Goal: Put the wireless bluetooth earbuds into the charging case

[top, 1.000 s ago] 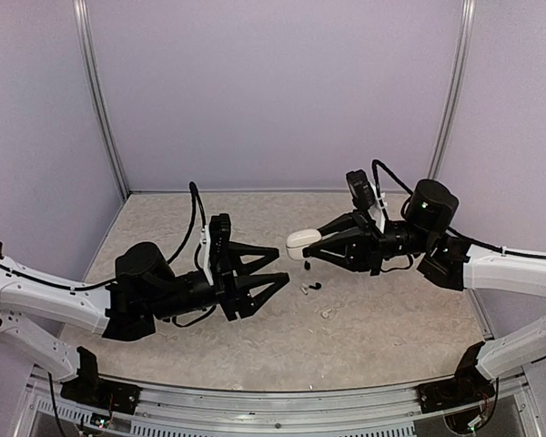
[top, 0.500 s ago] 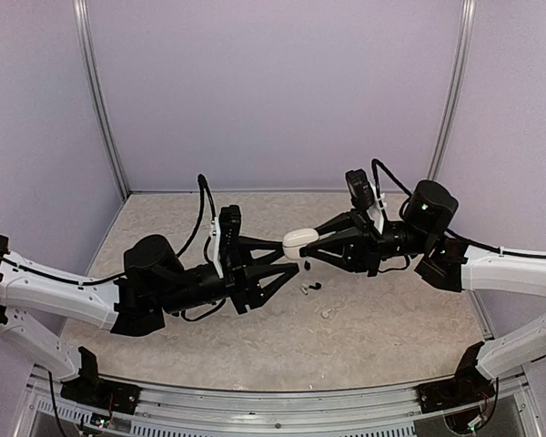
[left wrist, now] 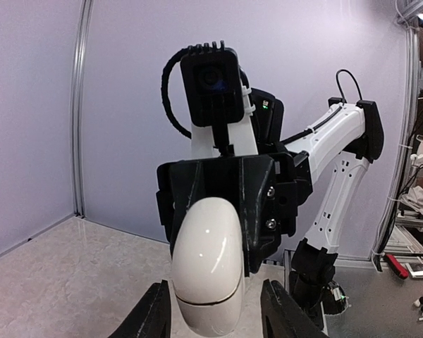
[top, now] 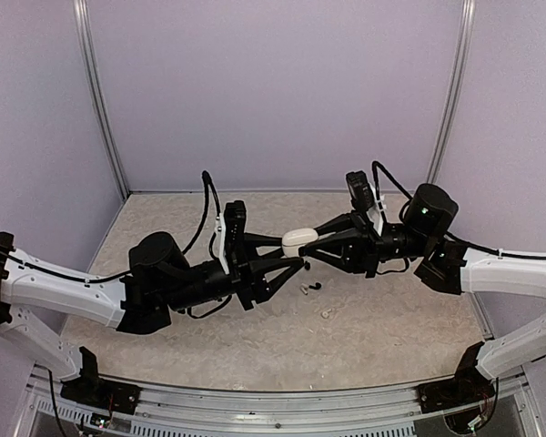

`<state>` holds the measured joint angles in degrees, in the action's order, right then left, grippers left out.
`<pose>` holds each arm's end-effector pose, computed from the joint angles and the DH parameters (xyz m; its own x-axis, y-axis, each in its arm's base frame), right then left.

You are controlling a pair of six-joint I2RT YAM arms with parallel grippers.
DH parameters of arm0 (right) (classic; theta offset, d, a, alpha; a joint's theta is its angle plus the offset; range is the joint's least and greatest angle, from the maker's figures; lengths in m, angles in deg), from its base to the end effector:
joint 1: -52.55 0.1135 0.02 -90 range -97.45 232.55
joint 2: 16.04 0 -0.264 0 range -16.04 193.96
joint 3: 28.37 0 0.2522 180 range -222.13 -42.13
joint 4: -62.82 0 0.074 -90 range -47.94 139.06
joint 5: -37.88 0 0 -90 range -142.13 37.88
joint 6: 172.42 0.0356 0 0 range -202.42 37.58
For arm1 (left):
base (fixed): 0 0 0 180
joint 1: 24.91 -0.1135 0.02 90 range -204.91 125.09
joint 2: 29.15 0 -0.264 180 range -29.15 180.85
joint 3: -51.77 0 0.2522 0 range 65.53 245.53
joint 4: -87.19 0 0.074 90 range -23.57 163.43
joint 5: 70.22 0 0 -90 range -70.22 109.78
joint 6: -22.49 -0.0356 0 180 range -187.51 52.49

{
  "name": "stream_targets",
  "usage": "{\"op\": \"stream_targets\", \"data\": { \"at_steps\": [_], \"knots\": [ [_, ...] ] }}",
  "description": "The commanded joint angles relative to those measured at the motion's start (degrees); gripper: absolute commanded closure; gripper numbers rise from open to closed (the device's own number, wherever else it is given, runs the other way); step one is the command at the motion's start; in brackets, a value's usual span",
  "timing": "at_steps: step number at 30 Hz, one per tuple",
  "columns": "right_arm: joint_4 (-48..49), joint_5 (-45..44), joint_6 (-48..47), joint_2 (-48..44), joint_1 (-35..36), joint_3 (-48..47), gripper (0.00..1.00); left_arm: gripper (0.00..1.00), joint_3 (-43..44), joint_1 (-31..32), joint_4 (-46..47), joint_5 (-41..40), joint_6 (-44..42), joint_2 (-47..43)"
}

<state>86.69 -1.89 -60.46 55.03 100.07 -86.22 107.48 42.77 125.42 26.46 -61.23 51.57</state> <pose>0.1655 0.2213 0.3234 -0.2514 0.0796 -0.9646 -0.9574 -0.1670 0.2358 0.1148 -0.2906 0.2924 -0.0189 -0.2401 -0.9706 0.9655 0.2477 -0.0800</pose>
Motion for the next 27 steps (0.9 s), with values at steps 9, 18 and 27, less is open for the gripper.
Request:
{"op": "stream_targets", "data": {
  "at_steps": [9, 18, 27],
  "knots": [
    [2.3, -0.8, 0.2, -1.3, 1.0, 1.1, 0.84, 0.67, 2.1, -1.3, 2.2, 0.8, 2.2, 0.9],
    [-6.0, -1.2, -4.5, -4.2, 1.0, -0.2, 0.63, 0.84, 1.6, -3.0, -2.6, 5.0, 1.6, -1.1],
    [-14.5, -1.0, -7.5, -5.7, 1.0, -1.2, 0.57, 0.89, 0.0, -3.8, -6.3, 9.7, 1.7, -2.6]
  ]
}}
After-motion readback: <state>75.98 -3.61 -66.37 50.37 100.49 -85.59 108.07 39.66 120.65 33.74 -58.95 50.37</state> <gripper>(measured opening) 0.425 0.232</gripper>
